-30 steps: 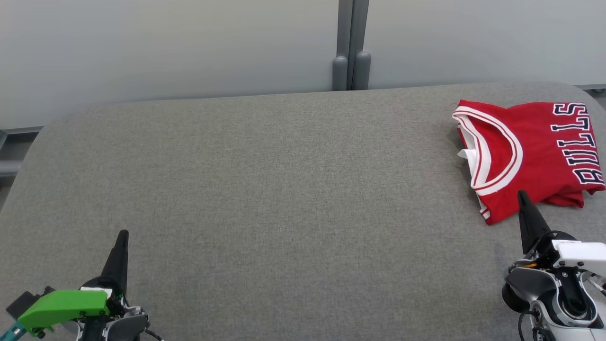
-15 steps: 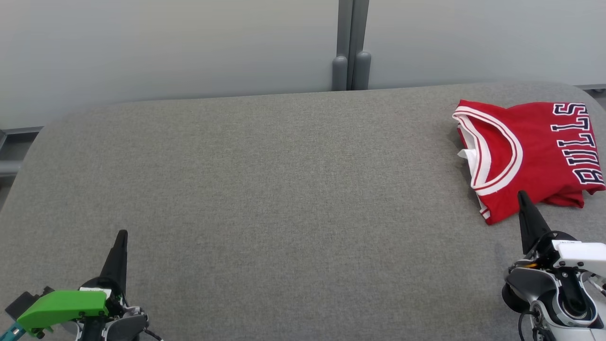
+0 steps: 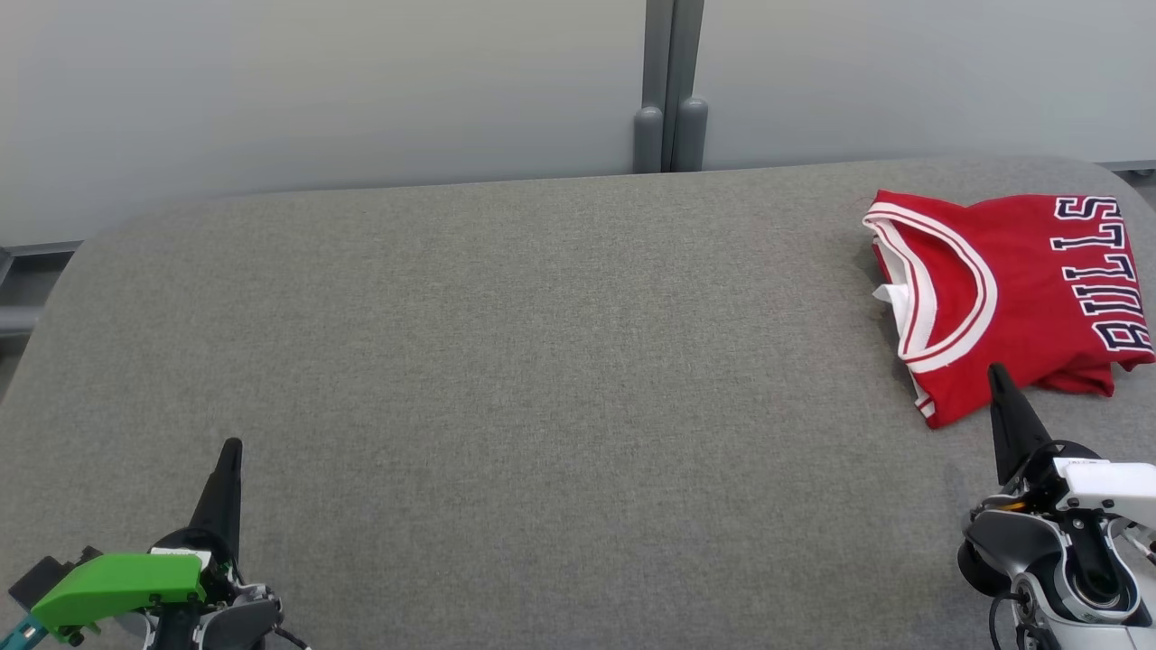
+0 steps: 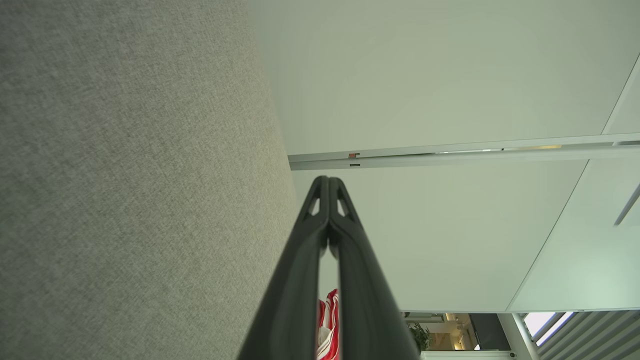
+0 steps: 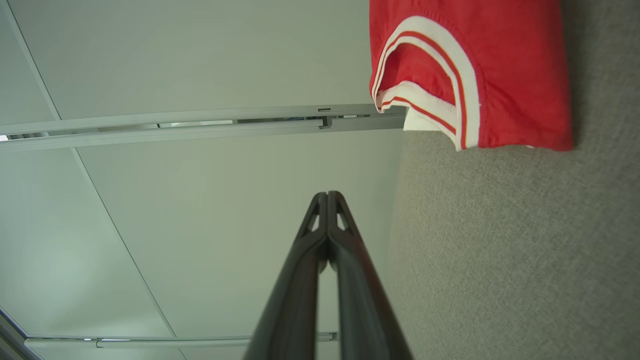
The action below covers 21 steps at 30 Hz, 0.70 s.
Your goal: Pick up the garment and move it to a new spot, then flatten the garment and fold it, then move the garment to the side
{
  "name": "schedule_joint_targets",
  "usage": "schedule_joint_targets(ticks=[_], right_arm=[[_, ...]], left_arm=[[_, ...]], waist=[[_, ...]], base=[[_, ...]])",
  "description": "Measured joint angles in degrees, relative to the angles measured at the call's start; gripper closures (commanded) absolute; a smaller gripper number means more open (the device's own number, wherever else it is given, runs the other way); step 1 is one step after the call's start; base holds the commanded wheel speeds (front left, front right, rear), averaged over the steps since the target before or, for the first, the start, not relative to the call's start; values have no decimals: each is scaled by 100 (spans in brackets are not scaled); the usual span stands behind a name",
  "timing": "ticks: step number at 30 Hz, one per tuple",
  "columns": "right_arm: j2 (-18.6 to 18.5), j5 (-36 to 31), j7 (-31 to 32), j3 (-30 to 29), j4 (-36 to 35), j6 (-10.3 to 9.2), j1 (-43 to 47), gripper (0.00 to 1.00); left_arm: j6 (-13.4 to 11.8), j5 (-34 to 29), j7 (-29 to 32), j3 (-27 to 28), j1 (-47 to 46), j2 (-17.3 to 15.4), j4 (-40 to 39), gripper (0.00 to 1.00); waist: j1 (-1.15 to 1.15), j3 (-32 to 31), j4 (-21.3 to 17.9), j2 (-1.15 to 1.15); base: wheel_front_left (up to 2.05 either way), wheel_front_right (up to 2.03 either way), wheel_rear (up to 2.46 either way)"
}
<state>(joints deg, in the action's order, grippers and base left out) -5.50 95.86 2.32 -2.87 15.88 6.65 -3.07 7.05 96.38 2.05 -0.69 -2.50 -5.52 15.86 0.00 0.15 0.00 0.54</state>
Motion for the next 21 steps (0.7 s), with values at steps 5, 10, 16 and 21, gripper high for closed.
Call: schedule_joint_targets(ticks=[5,10,16,21], right_arm=[[1,0,0,-2,2,0,0,100],[2,0,0,-4,8,7,-1,100],[3,0,1,-9,13,7,-1,100],[5,0,1,-10,15,7,-1,100]], left_arm=[[0,0,0,4,-1,1,1,100],[0,0,0,9,-1,1,3,100],[1,0,1,12,-2,2,4,100],[1,0,1,15,-2,3,5,100]], waist=[[0,0,0,0],[0,0,0,0],[0,0,0,0],[0,0,0,0]], base=[[0,0,0],[0,0,0],[0,0,0],[0,0,0]])
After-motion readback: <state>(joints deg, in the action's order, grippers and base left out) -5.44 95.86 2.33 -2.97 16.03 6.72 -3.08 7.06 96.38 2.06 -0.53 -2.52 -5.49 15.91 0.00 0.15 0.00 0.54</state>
